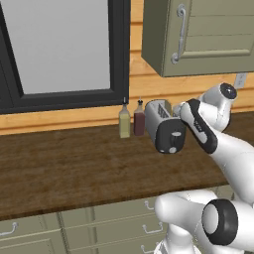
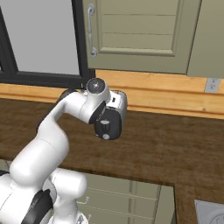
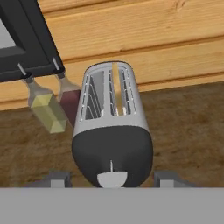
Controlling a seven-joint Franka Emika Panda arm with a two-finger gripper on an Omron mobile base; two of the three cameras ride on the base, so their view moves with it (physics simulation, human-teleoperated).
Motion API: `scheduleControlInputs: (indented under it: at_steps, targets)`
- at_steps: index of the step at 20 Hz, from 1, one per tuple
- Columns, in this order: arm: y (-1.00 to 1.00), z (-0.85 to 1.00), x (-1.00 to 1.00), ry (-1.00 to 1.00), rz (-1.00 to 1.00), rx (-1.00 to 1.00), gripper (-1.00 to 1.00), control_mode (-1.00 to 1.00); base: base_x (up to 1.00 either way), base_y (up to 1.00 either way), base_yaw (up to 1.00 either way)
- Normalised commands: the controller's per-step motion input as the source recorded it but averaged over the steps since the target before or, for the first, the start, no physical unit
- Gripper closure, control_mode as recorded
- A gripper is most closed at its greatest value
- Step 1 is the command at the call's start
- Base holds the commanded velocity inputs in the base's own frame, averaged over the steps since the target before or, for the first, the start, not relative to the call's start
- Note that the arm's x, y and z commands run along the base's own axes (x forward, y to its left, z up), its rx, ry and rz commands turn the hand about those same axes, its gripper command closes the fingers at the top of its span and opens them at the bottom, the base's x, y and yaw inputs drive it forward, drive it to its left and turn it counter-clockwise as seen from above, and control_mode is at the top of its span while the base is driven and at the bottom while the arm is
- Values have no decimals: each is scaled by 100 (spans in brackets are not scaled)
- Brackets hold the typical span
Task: Start the toaster. Once the lever pops up, take the bread to the plate on the dining counter.
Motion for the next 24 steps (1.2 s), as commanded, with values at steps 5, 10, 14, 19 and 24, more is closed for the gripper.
scheduleControlInputs:
  at_steps: [5,10,14,19,24]
  targets:
    - [0,9,23,0,1,-1,-100,-100,0,0,0]
    - [1,0,39,0,0,-5,-100,-100,0,0,0]
    - [0,0,36,0,0,-4,-100,-100,0,0,0]
    - [0,0,11,0,0,-3,-100,-100,0,0,0]
    - [0,0,16,0,0,-3,-100,-100,0,0,0]
